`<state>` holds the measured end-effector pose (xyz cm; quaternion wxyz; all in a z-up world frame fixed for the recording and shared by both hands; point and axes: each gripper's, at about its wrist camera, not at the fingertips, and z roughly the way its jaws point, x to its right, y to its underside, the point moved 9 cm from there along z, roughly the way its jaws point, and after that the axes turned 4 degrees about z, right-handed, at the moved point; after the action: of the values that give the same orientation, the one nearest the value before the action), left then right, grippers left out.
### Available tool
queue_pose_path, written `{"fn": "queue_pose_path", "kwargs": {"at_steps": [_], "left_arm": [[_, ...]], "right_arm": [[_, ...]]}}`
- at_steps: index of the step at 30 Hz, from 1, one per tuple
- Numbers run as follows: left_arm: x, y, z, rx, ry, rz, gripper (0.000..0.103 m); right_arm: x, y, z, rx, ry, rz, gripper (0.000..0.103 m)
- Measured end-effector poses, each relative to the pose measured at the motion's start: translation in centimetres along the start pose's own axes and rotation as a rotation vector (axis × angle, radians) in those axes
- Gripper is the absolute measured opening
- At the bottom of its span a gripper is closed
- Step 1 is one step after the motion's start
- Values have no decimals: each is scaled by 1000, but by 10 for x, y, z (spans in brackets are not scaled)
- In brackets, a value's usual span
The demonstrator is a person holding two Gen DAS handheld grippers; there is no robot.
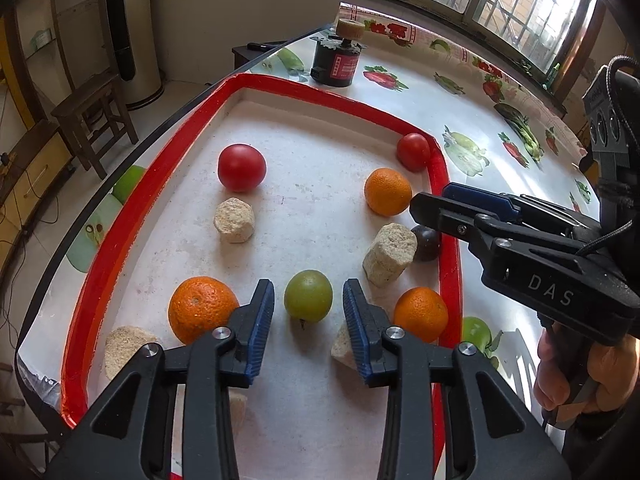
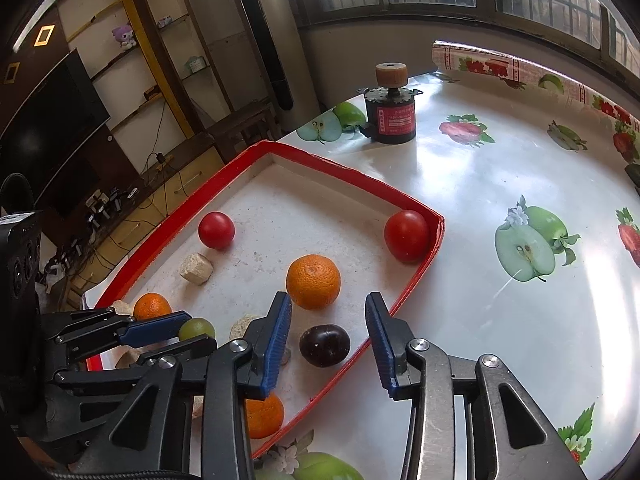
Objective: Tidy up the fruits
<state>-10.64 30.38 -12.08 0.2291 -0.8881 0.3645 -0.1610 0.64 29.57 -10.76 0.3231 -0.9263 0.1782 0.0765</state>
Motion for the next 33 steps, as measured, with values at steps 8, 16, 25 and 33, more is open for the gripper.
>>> {"fn": "queue_pose_path", "kwargs": {"at_steps": [8,16,25,33], "left_arm": [[-6,10,-25,41,-4,-26,48],[-5,29,-40,56,-5,-45,58],[-1,45,-66,103,-8,-29,69],[7,55,-84,148,-40,23,76]], "right_arm": [[-5,8,-11,9,-3,-44,54],[0,19,-27,20,-18,-33,56],[-9,30,-52,45,-36,-98,76],[-23,41,-78,75,-60,-199,85]]}}
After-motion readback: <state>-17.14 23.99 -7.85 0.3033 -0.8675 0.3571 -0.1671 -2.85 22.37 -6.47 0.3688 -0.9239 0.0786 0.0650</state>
